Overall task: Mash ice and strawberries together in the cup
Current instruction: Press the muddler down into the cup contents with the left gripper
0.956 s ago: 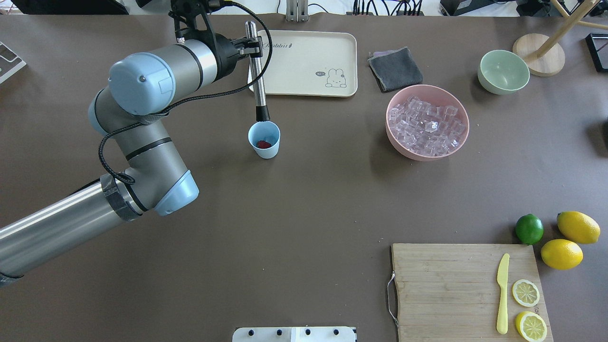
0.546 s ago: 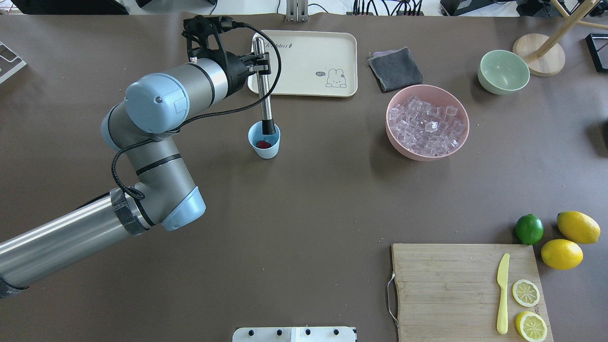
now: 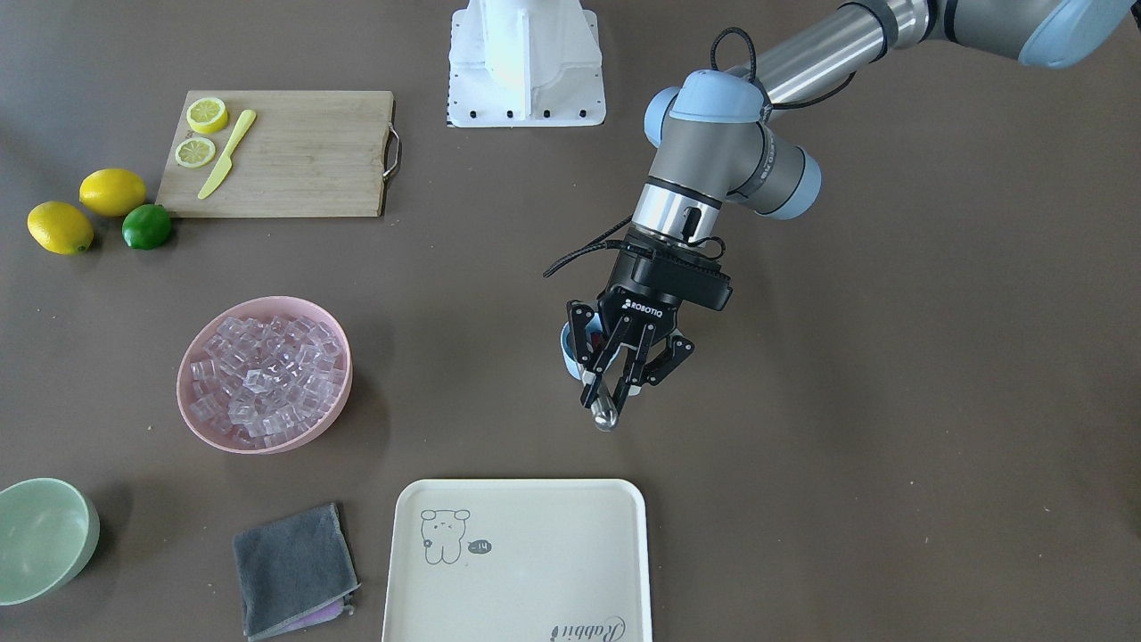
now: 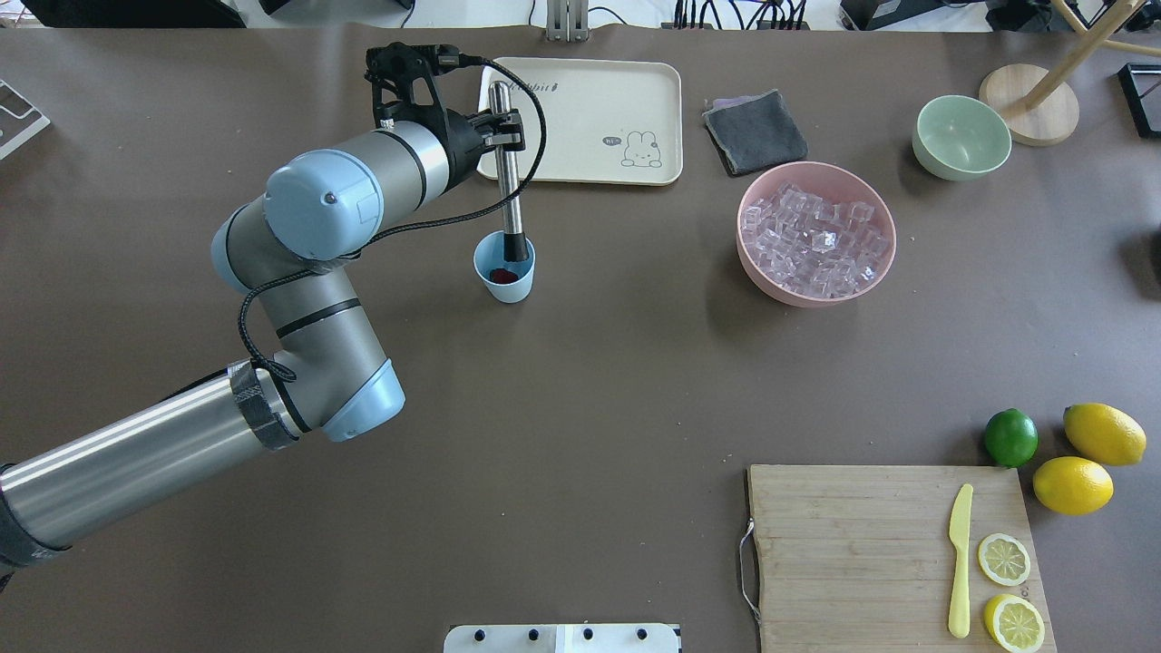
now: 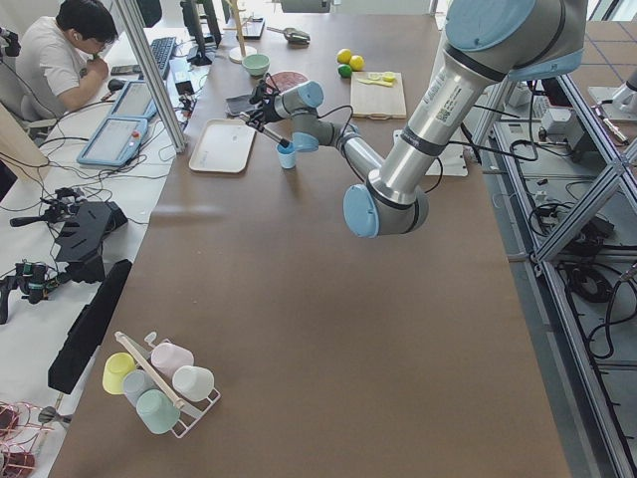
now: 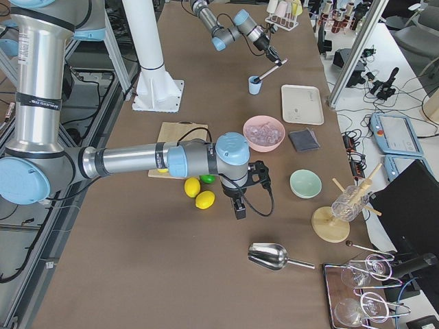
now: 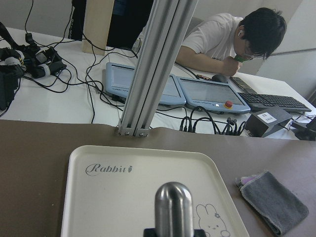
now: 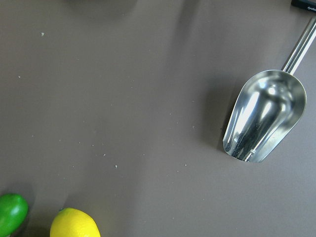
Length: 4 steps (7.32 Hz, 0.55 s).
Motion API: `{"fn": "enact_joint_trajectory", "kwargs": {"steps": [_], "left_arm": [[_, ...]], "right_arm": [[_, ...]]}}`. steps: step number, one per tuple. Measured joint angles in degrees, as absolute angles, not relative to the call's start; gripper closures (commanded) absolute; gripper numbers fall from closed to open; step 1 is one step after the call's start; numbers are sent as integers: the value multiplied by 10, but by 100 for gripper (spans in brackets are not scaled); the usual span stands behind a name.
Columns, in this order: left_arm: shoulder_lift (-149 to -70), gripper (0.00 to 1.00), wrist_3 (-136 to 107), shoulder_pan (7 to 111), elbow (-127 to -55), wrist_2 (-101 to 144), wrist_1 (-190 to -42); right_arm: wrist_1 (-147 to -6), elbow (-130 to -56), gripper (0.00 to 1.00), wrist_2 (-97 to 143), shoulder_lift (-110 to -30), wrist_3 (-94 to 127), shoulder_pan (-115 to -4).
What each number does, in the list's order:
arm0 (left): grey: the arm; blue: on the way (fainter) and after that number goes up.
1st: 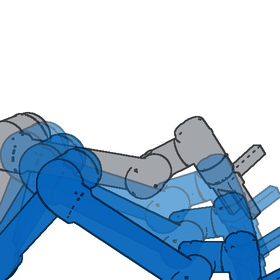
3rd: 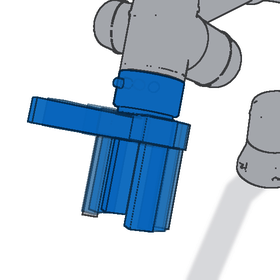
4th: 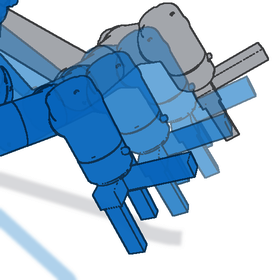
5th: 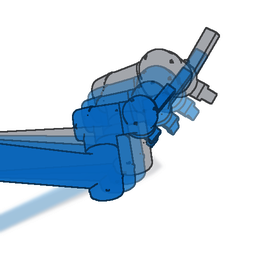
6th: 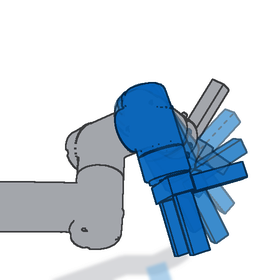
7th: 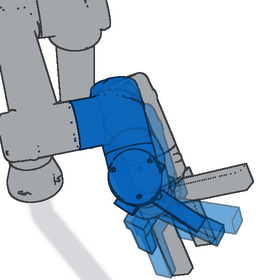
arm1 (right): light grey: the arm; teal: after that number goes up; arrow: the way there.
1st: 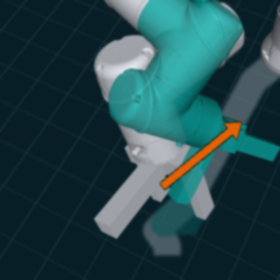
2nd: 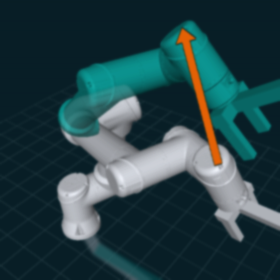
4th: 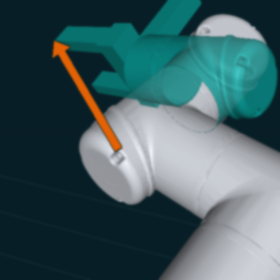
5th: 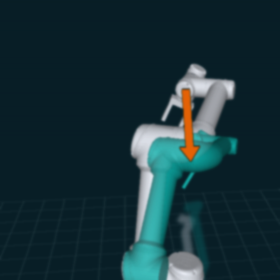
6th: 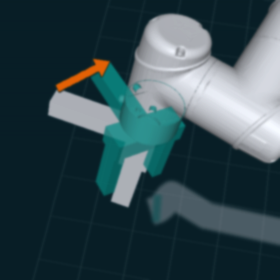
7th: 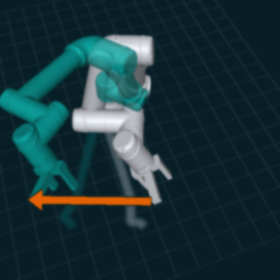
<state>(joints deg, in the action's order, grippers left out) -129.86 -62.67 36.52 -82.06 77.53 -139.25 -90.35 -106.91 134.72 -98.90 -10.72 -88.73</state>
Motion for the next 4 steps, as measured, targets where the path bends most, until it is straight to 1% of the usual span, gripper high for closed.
{"fn": "enact_joint_trajectory", "kwargs": {"steps": [4], "left_arm": [[-1291,100,-626,364,-816,776,-1403]], "right_arm": [[-904,-1069,2,1347,-991,-106,-888]]}}
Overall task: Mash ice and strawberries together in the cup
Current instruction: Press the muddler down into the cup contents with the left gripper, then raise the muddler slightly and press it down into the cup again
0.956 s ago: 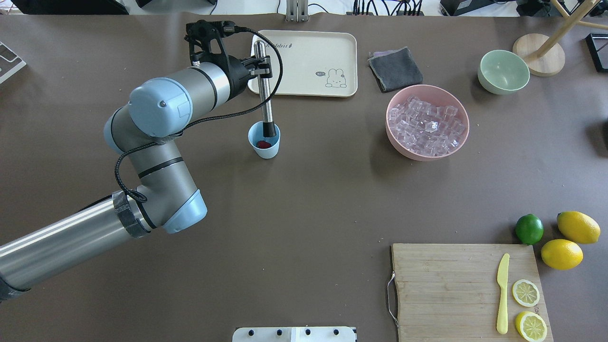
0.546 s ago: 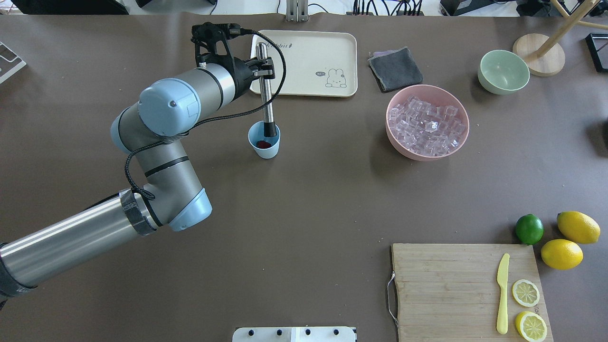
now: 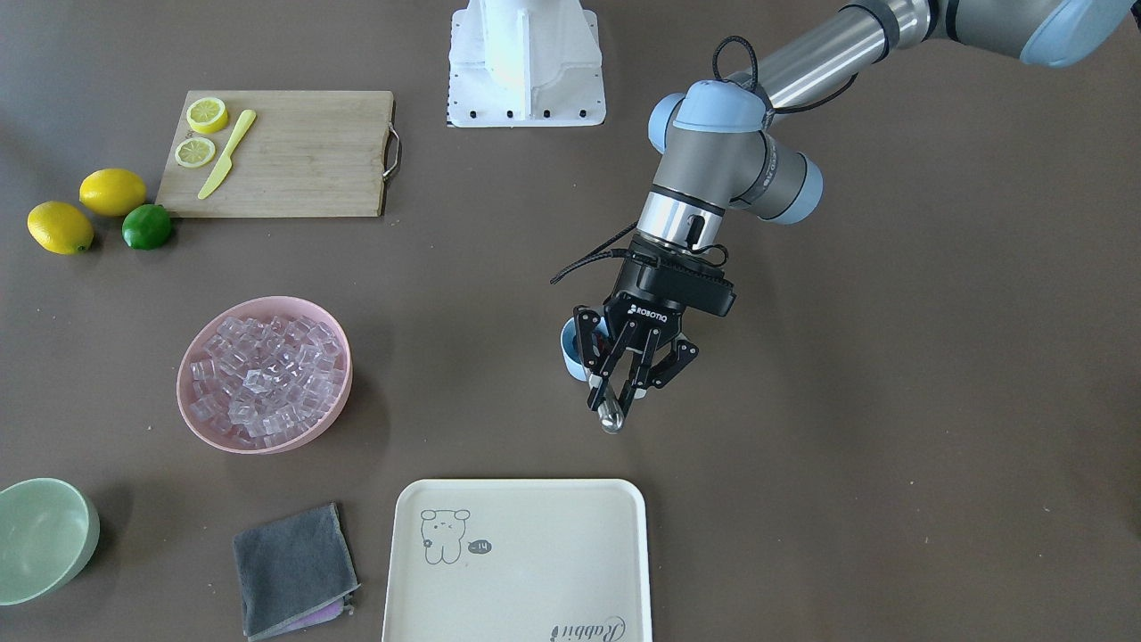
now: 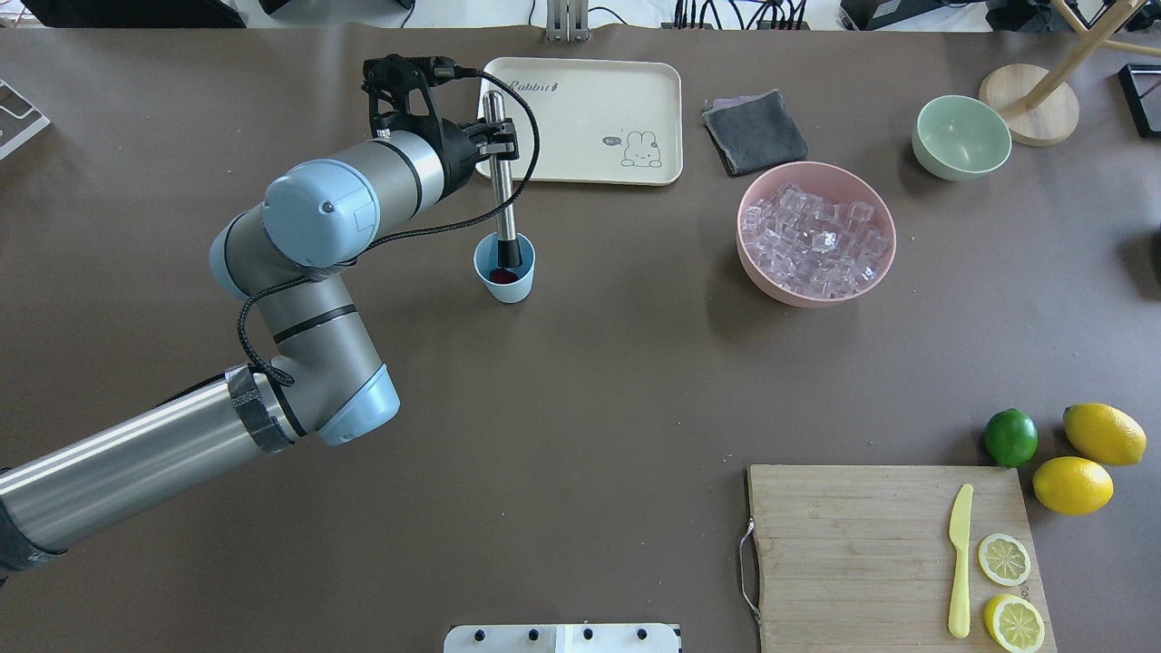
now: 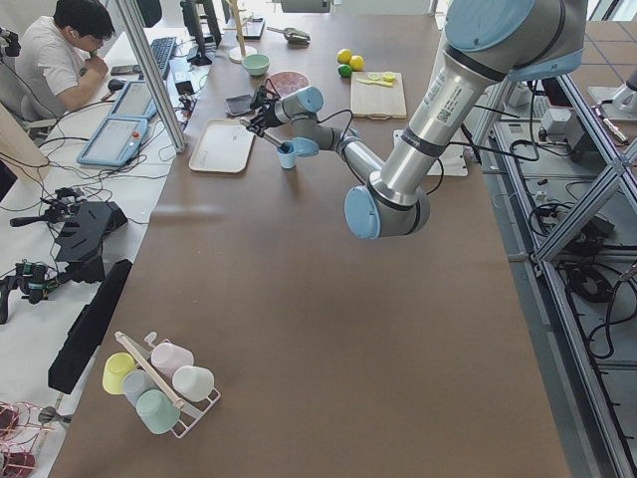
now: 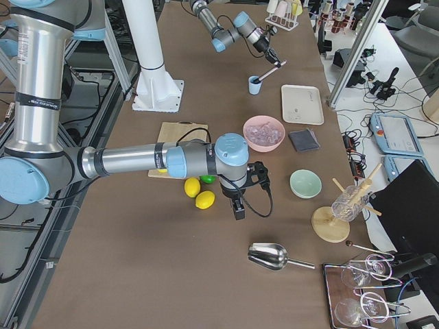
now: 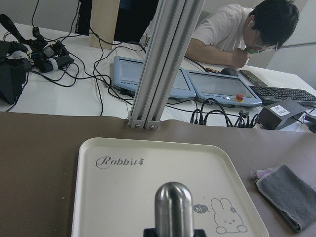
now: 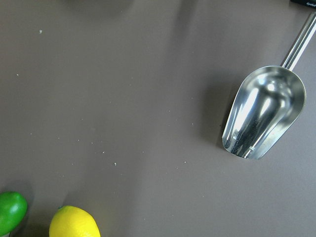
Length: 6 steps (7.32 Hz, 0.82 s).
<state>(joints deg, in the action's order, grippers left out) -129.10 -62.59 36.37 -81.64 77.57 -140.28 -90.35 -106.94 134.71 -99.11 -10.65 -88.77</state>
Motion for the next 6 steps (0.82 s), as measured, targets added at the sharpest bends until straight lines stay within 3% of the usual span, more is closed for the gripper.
{"fn": "enact_joint_trajectory", "kwargs": {"steps": [6], "left_arm": [[-1311,100,-593,413,-833,815,-1398]], "right_arm": [[-904,-1069,2,1347,-991,-105,-888]]}}
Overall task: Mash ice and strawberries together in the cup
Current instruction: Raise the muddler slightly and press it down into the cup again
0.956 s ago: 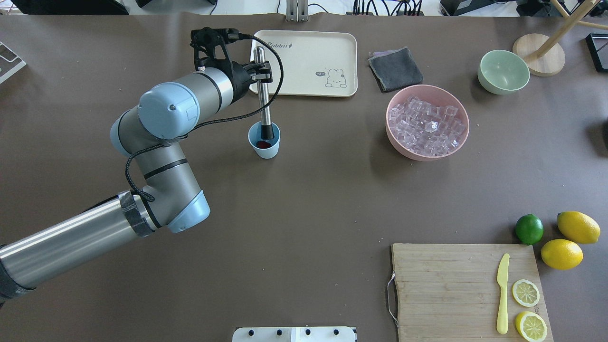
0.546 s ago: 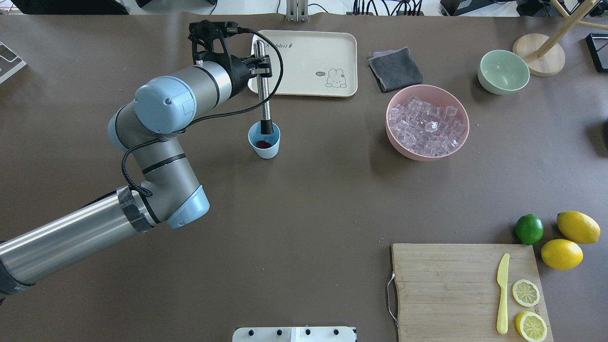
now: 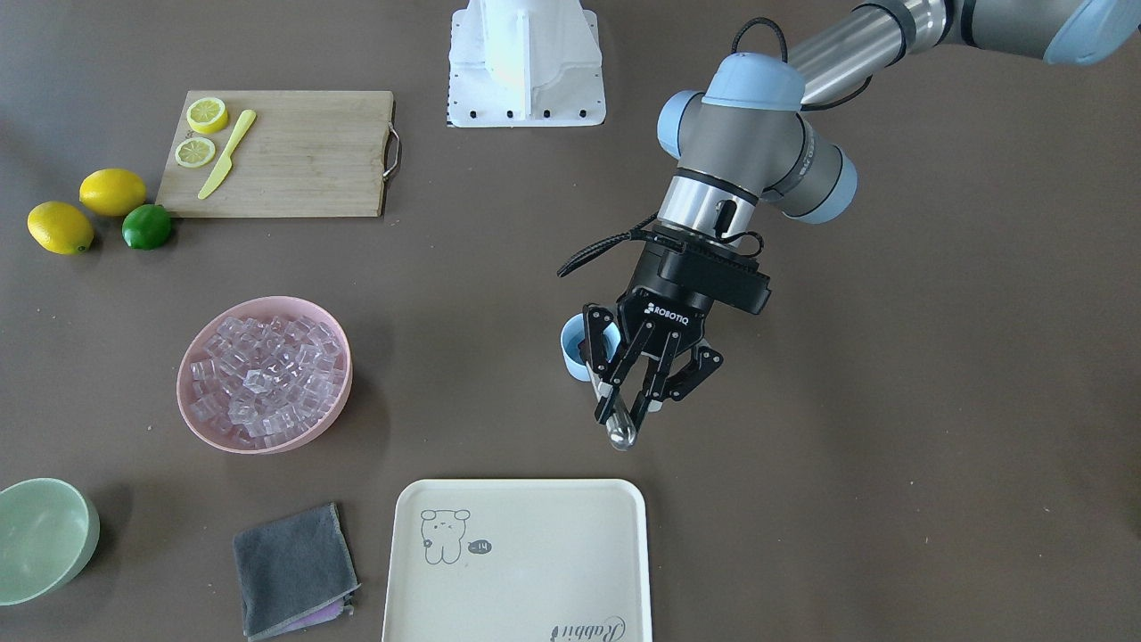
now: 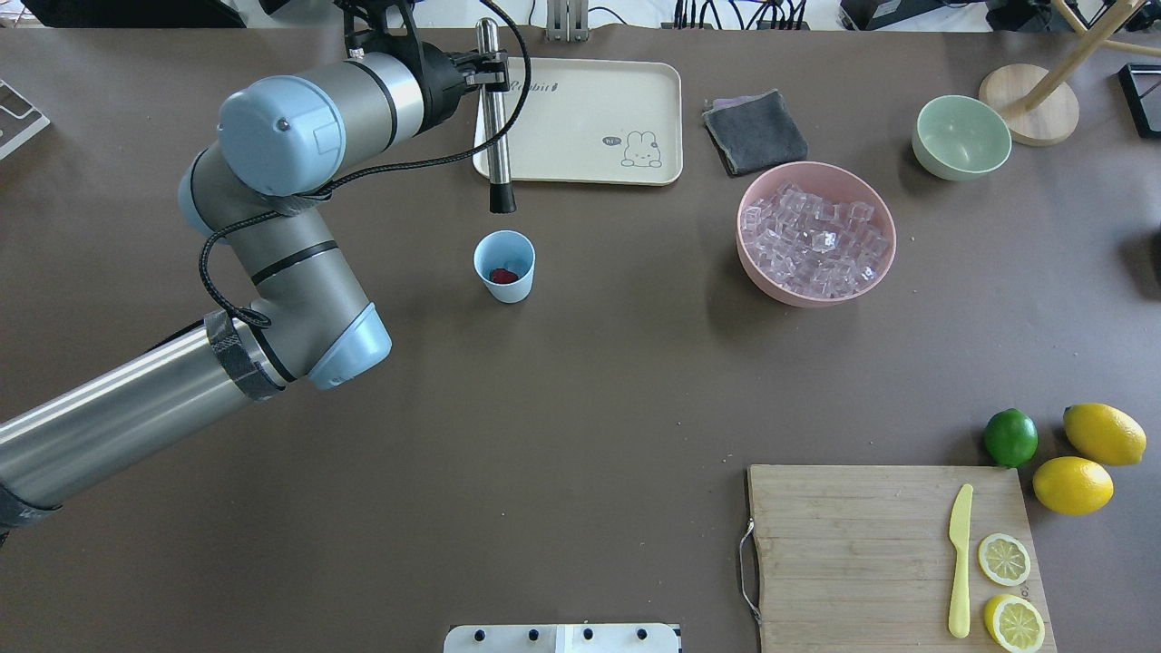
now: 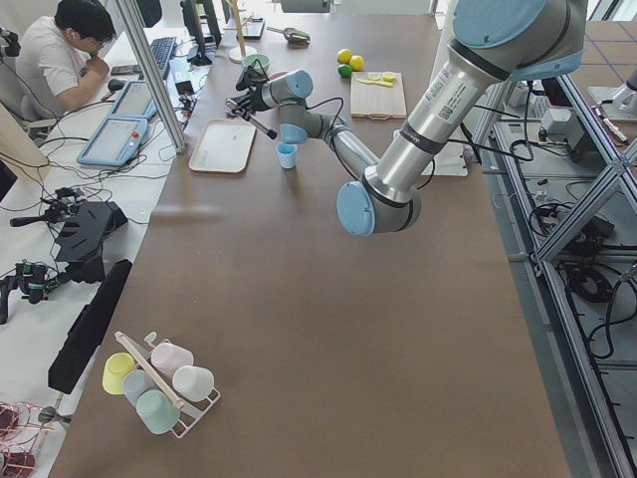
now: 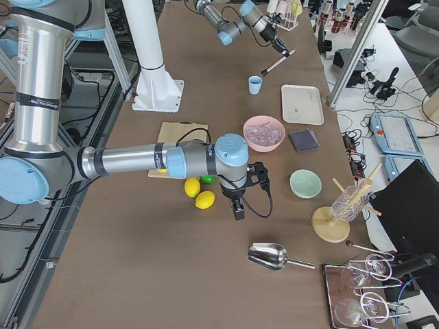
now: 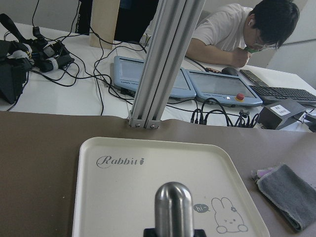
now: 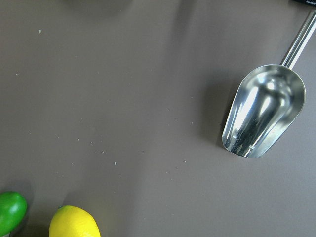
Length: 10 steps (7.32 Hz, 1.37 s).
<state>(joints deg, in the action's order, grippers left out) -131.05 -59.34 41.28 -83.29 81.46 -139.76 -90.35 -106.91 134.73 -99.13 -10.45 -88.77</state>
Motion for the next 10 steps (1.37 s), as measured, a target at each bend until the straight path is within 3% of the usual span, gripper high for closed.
{"fn": "enact_joint_trajectory", "kwargs": {"steps": [10], "left_arm": [[-1281,100,-595,357,-829,796,-1403]], "right_arm": [[-903,-1069,2,1347,-990,-105,-888]]}}
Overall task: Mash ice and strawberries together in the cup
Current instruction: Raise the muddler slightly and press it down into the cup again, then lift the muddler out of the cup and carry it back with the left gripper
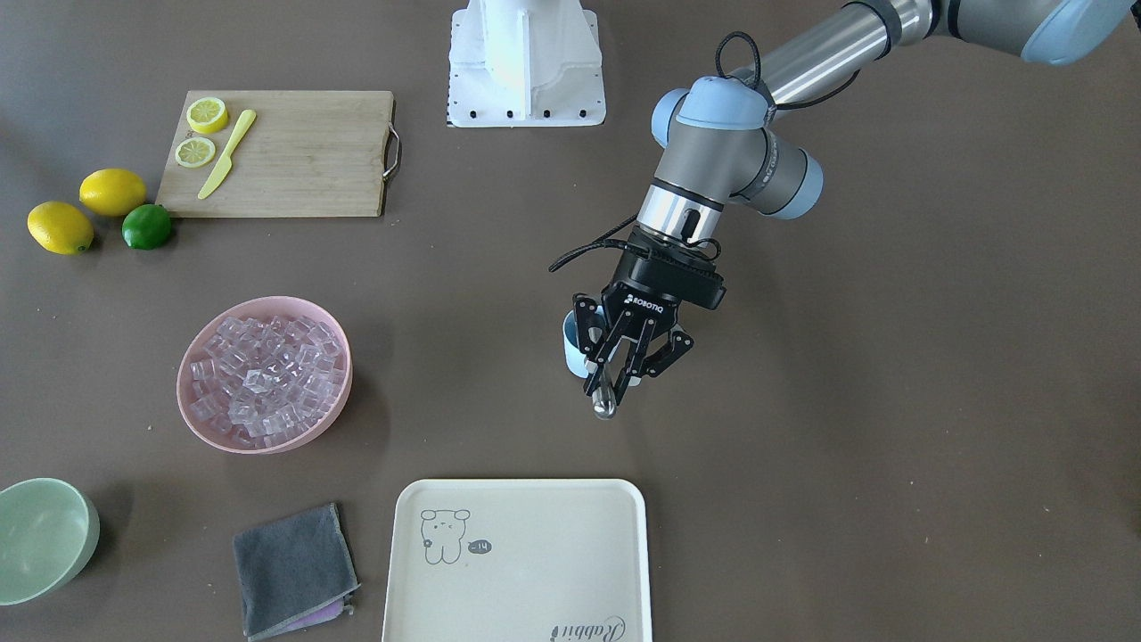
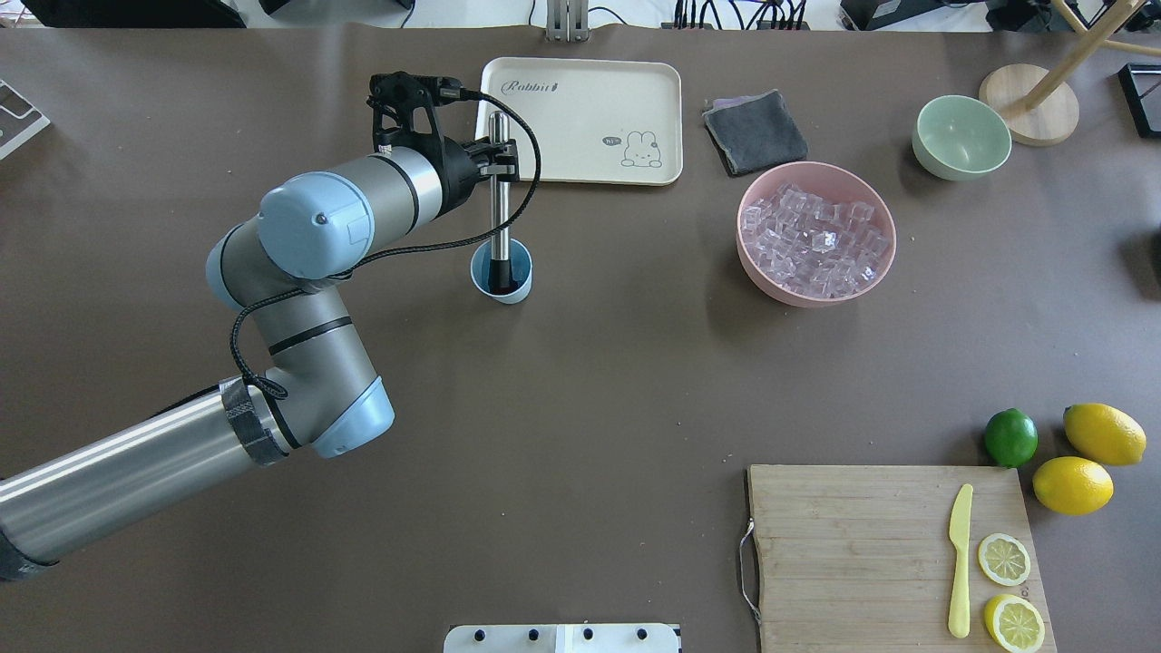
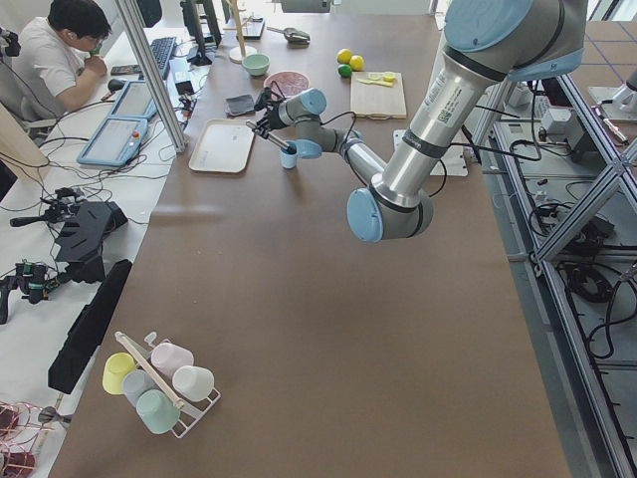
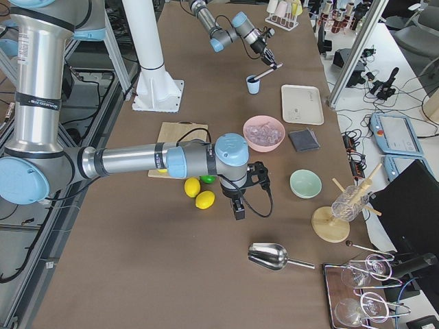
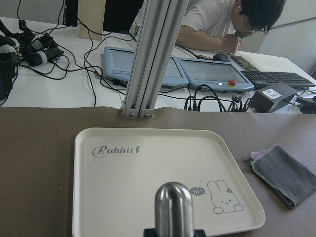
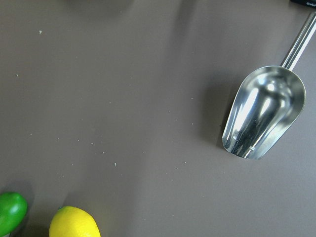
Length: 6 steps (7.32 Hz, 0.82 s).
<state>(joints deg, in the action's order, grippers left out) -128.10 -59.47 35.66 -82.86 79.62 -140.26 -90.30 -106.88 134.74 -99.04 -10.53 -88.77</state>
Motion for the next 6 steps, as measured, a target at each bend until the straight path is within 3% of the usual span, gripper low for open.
{"fn": "enact_joint_trajectory", "kwargs": {"steps": [6], "left_arm": [[-1286,100,-586,506,-837,993,-1348]], "right_arm": [[-903,-1069,2,1347,-991,-103,-887]]}}
